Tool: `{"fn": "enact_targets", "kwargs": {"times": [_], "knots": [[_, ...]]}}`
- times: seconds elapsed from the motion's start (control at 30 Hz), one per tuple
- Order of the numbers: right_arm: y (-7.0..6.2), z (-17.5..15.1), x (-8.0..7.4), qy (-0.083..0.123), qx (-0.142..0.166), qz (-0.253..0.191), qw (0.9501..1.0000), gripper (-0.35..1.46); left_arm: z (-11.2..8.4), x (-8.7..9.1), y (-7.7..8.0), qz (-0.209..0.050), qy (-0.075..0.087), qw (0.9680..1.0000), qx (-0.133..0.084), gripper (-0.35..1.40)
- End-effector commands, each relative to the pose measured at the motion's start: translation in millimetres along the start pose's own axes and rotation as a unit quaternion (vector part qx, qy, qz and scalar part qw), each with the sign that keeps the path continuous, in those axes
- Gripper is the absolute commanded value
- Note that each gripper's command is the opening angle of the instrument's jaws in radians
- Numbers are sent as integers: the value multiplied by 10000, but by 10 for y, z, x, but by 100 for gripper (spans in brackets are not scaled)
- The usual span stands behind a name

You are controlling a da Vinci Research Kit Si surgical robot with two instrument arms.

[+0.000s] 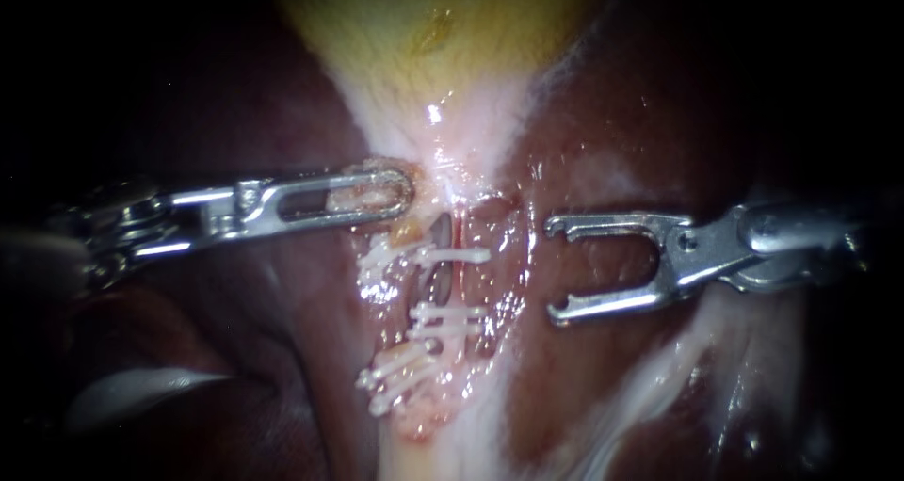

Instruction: Going back third clip right tube

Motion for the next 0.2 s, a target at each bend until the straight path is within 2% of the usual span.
{"fn": "enact_targets", "kwargs": {"times": [0.03, 0.2], "knots": [[0, 0, 0, -1, 1, 2, 10000, 50, 0, 1, -1, 2, 1, 10000, -6, -35], [0, -1, 0, -2, 2, -26, 10000, 50, 0, 1, -2, 0, -2, 10000, -10, -35]]}}
